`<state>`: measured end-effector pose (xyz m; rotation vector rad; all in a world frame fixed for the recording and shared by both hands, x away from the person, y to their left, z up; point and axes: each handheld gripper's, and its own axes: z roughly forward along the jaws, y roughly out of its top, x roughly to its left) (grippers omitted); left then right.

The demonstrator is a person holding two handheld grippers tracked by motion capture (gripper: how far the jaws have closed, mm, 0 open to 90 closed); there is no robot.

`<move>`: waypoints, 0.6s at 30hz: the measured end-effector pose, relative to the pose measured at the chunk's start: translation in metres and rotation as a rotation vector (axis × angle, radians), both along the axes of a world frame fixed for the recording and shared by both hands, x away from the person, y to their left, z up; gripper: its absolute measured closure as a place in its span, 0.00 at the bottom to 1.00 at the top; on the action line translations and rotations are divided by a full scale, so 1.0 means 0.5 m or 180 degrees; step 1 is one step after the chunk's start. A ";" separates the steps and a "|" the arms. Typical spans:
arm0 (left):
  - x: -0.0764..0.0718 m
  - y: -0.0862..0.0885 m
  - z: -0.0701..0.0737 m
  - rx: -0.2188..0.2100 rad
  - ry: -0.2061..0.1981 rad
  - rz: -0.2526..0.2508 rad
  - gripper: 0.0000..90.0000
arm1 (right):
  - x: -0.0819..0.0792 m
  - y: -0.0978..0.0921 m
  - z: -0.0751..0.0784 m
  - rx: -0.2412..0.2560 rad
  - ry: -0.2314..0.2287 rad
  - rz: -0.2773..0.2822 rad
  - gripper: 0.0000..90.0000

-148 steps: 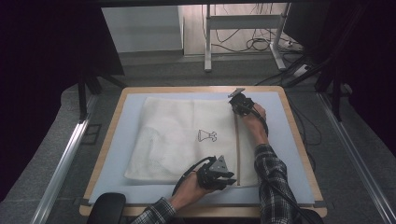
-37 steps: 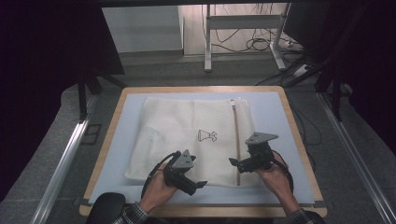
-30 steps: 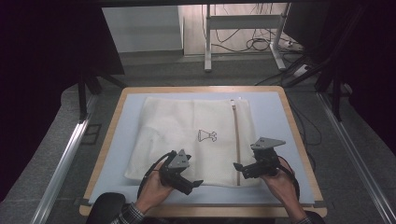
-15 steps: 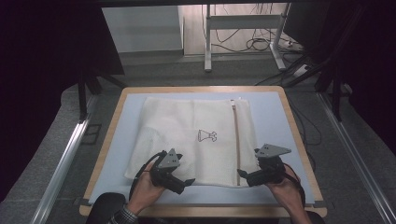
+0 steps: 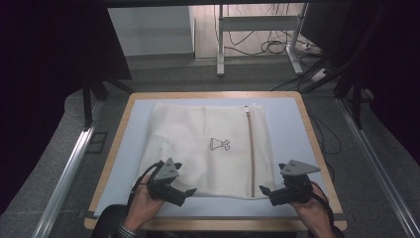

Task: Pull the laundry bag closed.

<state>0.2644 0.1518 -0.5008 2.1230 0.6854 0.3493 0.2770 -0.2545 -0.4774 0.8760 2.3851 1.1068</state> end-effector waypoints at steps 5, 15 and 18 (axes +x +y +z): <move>-0.007 0.024 0.001 -0.0016 -0.0020 0.0096 0.03 | -0.013 -0.017 0.000 0.0007 0.0028 -0.0078 0.00; -0.018 0.056 -0.006 0.0045 0.0004 0.0252 0.03 | -0.038 -0.052 -0.002 0.0047 0.0074 -0.0191 0.00; -0.020 0.062 -0.011 0.0094 0.0038 0.0286 0.03 | -0.047 -0.062 -0.006 0.0029 0.0122 -0.0240 0.00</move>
